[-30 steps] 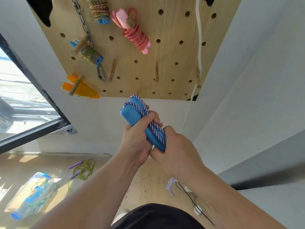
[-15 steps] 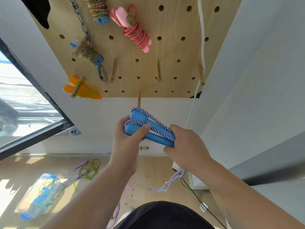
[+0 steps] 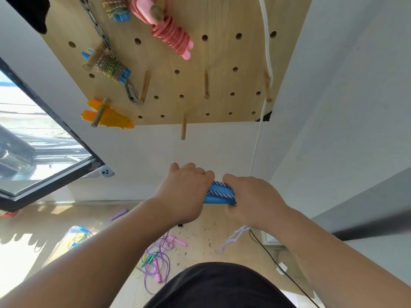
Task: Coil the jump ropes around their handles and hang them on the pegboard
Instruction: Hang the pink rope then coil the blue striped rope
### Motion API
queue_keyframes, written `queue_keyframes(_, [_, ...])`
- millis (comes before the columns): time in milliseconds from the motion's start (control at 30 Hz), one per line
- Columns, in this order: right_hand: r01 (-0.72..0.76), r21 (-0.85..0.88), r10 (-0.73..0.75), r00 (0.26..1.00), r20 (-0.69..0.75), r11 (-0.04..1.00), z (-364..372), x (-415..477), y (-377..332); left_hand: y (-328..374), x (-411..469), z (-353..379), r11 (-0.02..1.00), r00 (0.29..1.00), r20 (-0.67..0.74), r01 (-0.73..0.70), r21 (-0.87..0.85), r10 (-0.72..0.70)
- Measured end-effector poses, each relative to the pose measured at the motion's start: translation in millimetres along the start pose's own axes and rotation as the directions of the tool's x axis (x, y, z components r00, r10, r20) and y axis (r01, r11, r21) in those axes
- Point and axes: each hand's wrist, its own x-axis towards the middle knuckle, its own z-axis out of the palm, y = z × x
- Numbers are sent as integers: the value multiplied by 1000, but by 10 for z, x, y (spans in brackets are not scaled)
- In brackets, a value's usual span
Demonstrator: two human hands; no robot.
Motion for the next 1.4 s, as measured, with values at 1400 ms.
queue_keyframes(1400, [362, -229, -312, 922, 228, 904, -331, -23, 554, 421, -52, -106, 897, 797, 515, -73, -436, 315])
